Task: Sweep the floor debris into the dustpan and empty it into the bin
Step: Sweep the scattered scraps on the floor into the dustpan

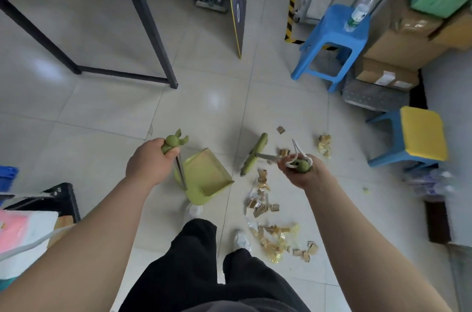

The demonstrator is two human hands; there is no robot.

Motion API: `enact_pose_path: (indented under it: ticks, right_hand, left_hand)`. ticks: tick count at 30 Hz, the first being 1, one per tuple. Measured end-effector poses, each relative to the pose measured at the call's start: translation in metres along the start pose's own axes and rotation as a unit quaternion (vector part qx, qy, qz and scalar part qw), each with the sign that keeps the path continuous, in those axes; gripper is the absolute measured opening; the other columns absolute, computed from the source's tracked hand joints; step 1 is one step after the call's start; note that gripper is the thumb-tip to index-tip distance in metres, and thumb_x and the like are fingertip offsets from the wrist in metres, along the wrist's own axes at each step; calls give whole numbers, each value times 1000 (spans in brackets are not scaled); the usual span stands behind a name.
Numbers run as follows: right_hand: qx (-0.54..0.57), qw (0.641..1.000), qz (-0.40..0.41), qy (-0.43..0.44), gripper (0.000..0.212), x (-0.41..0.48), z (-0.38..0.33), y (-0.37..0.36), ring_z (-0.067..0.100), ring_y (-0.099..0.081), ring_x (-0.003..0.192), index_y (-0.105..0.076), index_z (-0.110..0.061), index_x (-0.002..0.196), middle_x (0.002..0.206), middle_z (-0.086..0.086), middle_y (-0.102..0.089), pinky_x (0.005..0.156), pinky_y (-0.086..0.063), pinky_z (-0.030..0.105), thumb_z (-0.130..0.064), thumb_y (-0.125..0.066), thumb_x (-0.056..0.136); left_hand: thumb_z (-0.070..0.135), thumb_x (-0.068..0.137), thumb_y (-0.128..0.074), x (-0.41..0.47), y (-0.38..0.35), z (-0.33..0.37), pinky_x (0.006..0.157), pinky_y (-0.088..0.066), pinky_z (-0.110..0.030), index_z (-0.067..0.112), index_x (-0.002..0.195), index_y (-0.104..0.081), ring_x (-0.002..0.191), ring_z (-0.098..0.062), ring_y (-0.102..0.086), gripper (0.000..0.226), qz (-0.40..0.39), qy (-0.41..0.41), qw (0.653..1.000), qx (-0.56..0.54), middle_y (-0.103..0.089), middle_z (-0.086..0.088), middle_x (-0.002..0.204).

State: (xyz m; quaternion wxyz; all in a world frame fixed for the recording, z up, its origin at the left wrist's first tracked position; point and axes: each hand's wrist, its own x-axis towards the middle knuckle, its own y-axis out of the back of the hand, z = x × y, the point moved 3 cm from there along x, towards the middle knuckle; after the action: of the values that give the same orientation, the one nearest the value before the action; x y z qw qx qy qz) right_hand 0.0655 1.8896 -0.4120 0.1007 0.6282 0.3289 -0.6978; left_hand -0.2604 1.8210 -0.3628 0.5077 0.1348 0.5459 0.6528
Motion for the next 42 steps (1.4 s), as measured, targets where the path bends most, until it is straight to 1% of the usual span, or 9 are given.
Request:
enact_pose_path:
  ticks: [3, 8, 12, 15, 19, 25, 30, 36, 42]
  right_hand:
    - [53, 998, -16, 3, 24, 17, 9, -17, 10, -42, 54, -46, 16, 93, 68, 17, -48, 40, -42, 17, -5, -35, 97]
    - [108, 994, -22, 20, 28, 50, 22, -23, 19, -47, 33, -44, -2, 122, 122, -9, -43, 31, -41, 22, -11, -39, 97]
    - [119, 990, 11, 74, 37, 49, 25, -7, 18, -51, 36, -41, 3, 125, 104, 0, -49, 37, -44, 23, -7, -44, 90]
    - [143, 979, 21, 146, 47, 46, 30, 23, 14, -56, 62, -63, -1, 102, 84, 2, -56, 66, -50, 26, -6, -62, 56]
    - [199, 973, 75, 89, 52, 31, 36, 43, 10, -44, 57, -37, -3, 138, 81, 3, -49, 42, -43, 20, -1, -40, 87]
    - [222, 970, 21, 100, 14, -3, 54, 35, 14, -42, 64, -48, 3, 93, 65, 13, -49, 56, -49, 18, -3, -35, 94]
    - [237, 965, -5, 109, 36, -7, 46, 13, 12, -41, 59, -38, 8, 128, 52, 22, -50, 51, -45, 19, -3, -37, 94]
    - [216, 970, -62, 97, 29, 24, 19, -38, 11, -44, 59, -38, 21, 113, 71, 18, -51, 40, -49, 19, -5, -36, 98]
    - [134, 986, -53, 85, 22, 67, -22, -86, 13, -48, 51, -43, 10, 111, 91, 13, -43, 36, -44, 15, 0, -31, 96]
  left_hand:
    - [42, 94, -53, 22, 11, 3, 64, -36, -32, 15, 84, -53, 83, -30, -53, 29, -12, -27, 999, 16, -55, -3, 82]
    - [43, 92, -54, 55, 25, 5, 62, -37, -32, 19, 84, -54, 79, -30, -54, 25, -32, -77, 996, 31, -52, 1, 74]
    - [42, 93, -54, 74, 33, 13, 62, -36, -31, 21, 84, -52, 79, -28, -53, 23, -47, -114, 991, 47, -51, 3, 73]
    - [42, 93, -53, 84, 36, 21, 62, -35, -31, 21, 83, -50, 79, -28, -52, 24, -57, -141, 986, 65, -50, 4, 74]
    - [44, 93, -53, 98, 38, 32, 67, -39, -32, 19, 89, -55, 85, -30, -55, 25, -74, -172, 979, 77, -56, -1, 84]
    - [43, 93, -53, 113, 37, 45, 67, -40, -33, 16, 90, -58, 86, -32, -56, 28, -87, -212, 970, 84, -60, -5, 88]
    - [42, 93, -53, 123, 35, 63, 66, -39, -33, 18, 88, -56, 86, -33, -56, 25, -94, -225, 967, 82, -60, -6, 87]
    - [42, 93, -53, 138, 31, 83, 68, -40, -33, 19, 94, -58, 84, -29, -52, 24, -88, -216, 968, 91, -60, -4, 89]
    - [43, 93, -53, 153, 29, 110, 69, -40, -33, 20, 98, -60, 83, -28, -51, 24, -74, -191, 974, 101, -56, -1, 84]
